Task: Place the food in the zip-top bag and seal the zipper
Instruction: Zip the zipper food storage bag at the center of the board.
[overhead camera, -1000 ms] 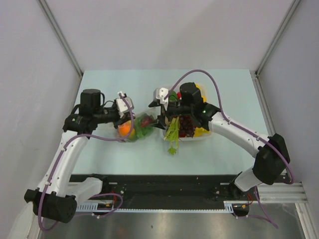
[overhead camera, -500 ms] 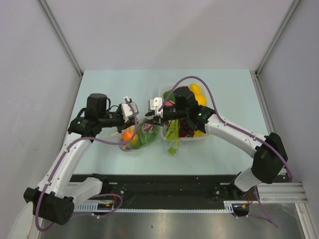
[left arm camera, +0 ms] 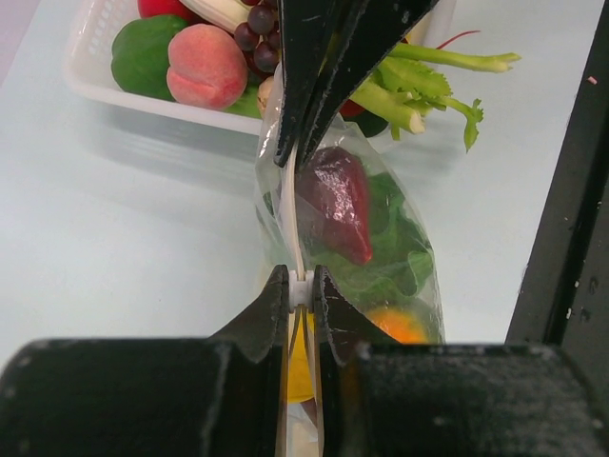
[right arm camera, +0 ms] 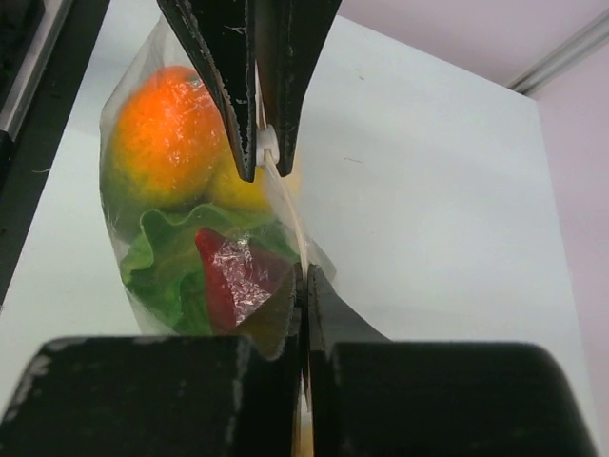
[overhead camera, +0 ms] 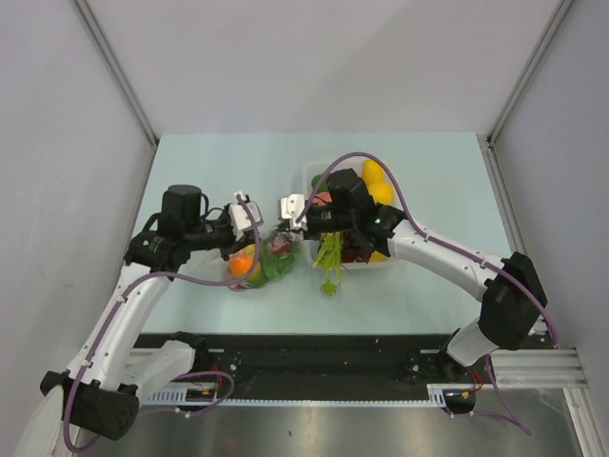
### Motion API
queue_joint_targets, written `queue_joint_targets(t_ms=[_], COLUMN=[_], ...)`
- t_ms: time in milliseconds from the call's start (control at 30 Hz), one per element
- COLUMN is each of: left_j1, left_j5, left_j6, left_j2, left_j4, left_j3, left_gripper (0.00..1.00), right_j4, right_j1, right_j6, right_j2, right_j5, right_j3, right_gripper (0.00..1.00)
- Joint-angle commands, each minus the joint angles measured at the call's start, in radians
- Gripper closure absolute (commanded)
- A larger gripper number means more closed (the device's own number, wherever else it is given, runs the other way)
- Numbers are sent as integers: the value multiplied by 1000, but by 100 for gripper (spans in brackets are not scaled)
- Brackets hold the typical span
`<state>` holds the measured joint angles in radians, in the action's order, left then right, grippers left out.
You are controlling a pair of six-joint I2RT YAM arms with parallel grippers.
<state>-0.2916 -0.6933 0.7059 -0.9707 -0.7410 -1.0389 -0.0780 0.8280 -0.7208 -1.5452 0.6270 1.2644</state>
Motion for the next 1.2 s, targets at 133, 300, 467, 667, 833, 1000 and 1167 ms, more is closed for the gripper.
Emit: queue_joint_targets(t_ms=[133, 300, 467, 667, 833, 1000, 1167], left_j1=[11, 103, 157, 218, 242, 244, 246], left_j5=[84, 101, 150, 235, 333, 469, 356], left_j6=[38, 73, 119, 148, 185, 199, 103], left_j2=[78, 128, 168, 259, 332, 328, 227], left_j4=[-87, -146, -216, -307, -371, -386, -379], left_j3=[60, 68, 94, 105, 126, 142, -18], left_gripper=[91, 90, 90, 89, 86, 80, 48], right_j4=[15, 7, -3, 0, 1, 9, 21], right_j1=[-36, -87, -116, -138, -145, -142, -132], right_j6=[41, 81, 86, 81, 72, 78, 93], right_j2=[10, 20, 16, 5, -1, -3, -6], right_j5=[-135, -124, -108, -90, -79, -61, -47], right_j3=[4, 4, 4, 4, 4, 4, 4], right_gripper=[100, 100, 100, 100, 100, 100, 100])
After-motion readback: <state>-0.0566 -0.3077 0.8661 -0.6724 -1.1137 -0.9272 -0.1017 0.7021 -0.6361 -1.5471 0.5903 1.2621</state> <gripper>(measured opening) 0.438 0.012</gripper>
